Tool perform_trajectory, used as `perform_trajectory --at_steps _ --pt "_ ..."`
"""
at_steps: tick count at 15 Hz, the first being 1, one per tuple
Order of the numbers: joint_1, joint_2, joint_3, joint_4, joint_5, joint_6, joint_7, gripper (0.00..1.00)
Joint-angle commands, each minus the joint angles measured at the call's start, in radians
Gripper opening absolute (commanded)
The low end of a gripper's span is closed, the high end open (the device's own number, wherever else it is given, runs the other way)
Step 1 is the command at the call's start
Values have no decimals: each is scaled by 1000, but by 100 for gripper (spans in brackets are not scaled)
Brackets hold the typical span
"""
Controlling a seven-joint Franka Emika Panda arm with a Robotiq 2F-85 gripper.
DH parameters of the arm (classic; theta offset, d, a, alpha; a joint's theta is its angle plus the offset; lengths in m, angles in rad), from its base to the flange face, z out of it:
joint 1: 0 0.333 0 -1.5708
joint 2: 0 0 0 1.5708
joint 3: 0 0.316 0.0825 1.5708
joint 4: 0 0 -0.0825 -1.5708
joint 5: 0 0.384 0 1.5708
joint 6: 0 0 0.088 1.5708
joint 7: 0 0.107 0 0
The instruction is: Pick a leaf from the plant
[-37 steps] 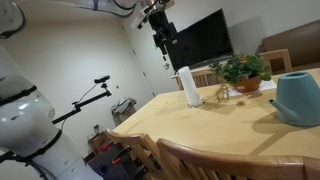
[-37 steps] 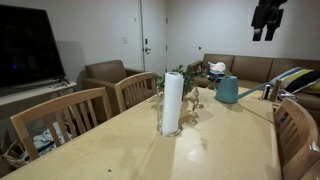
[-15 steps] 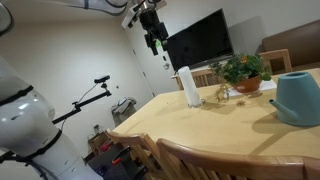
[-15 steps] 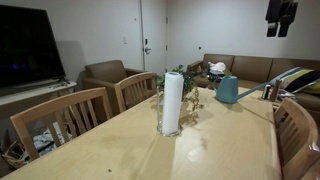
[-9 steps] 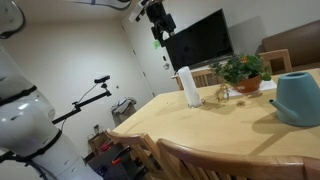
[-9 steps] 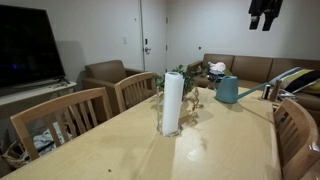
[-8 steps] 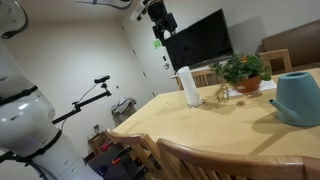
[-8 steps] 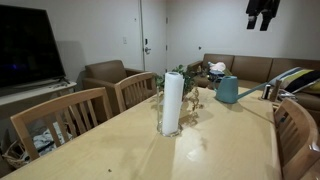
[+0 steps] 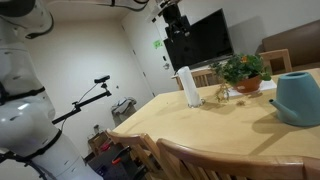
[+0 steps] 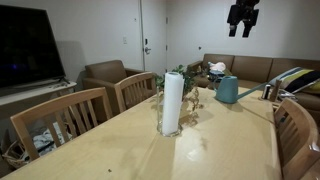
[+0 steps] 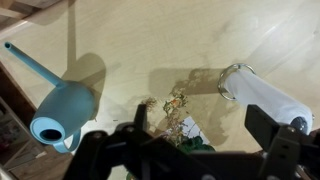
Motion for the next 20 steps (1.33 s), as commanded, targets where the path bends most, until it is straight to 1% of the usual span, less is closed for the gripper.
perform_trajectory --at_steps 1,10,14,20 --pt "-11 95 13 120 7 -61 37 100" --pt "-18 244 20 285 5 -170 67 100" --pt "-20 276 21 331 4 -201 71 100" --pt "-21 299 20 368 3 -224 79 100"
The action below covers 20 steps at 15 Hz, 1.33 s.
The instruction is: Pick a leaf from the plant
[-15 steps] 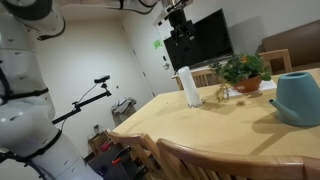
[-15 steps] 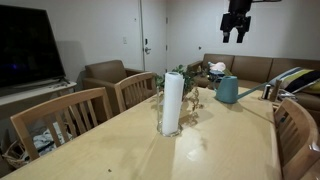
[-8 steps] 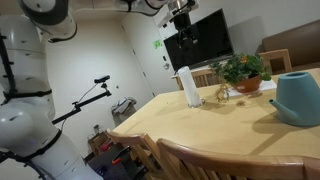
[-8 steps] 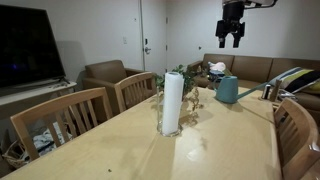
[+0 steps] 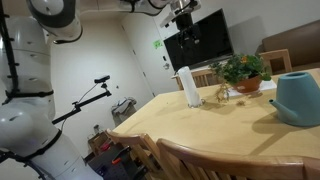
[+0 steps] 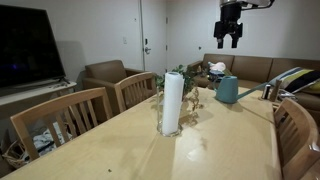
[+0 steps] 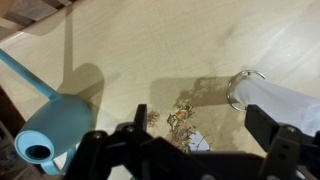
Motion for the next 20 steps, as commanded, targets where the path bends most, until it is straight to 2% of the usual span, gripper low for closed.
perform_trajectory --at_steps 1,2,3,13,20 --pt "-13 29 13 63 3 -56 40 100" --pt "-13 31 13 67 0 -64 40 100" --pt "-12 10 15 21 -6 -20 16 100" --pt "-12 13 15 22 -8 -21 16 100" --pt "-11 91 11 71 -5 -2 56 100"
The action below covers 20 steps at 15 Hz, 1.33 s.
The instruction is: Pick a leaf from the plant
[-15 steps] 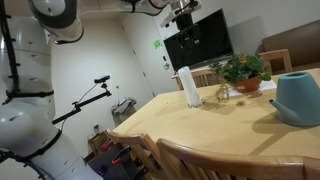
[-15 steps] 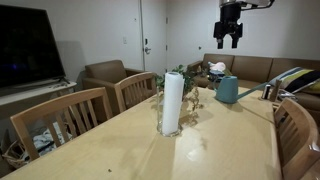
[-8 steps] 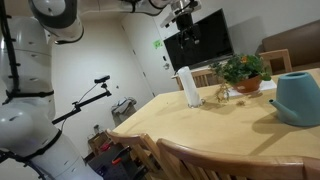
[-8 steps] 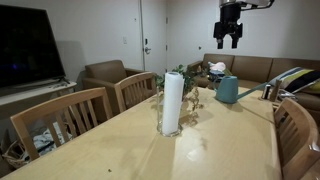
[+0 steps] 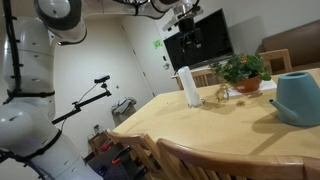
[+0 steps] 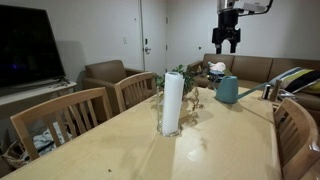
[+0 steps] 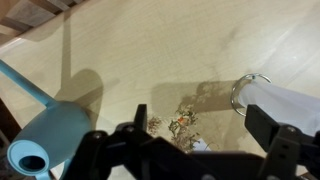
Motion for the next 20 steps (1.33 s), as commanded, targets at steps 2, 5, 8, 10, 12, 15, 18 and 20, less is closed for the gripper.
perform_trajectory --at_steps 2,5,8,10,12,15,18,20 --pt "-15 70 9 71 1 2 52 100" --pt "-30 107 11 117 13 -18 56 100" --pt "-38 143 9 163 5 -38 59 100" --pt "-42 165 14 191 4 -57 44 100" --pt "-42 189 19 223 2 -78 33 100" --pt "-37 231 25 280 -3 -105 37 100" --pt "-36 275 33 345 -2 -134 44 100" --pt "-36 307 35 391 -2 -151 47 100"
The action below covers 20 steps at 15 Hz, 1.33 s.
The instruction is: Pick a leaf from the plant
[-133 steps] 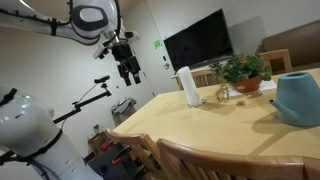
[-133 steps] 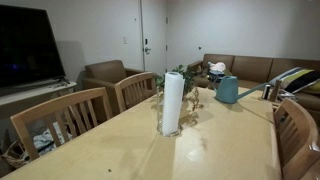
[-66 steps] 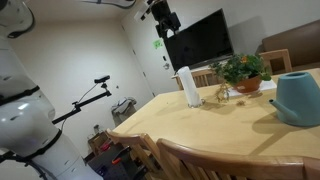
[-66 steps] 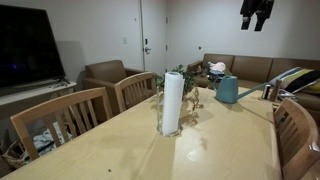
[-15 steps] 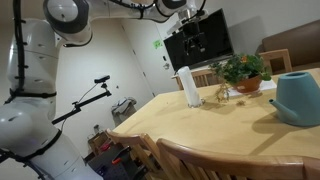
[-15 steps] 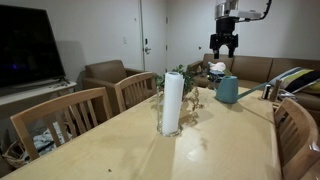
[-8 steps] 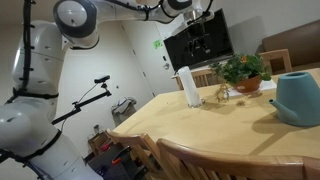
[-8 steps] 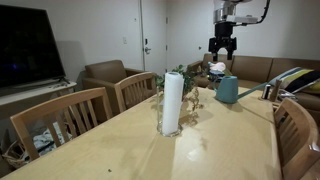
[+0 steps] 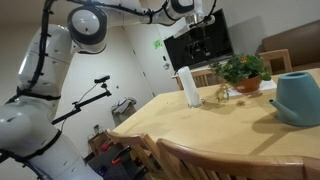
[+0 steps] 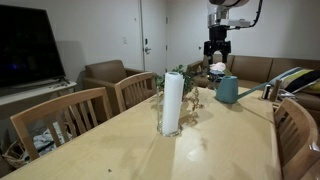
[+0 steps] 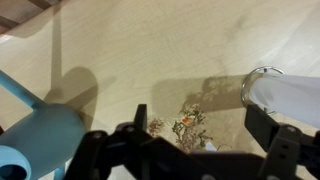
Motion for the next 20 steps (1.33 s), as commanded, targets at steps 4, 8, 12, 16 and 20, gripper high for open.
perform_trajectory --at_steps 4,8,12,16,20 --pt "3 115 -1 176 -3 -44 17 100" --pt "8 138 -3 194 -10 38 6 100" --pt "8 143 -1 183 -3 165 2 100" --pt "15 148 -6 179 -14 216 2 100" --pt "10 138 0 155 -4 214 0 100"
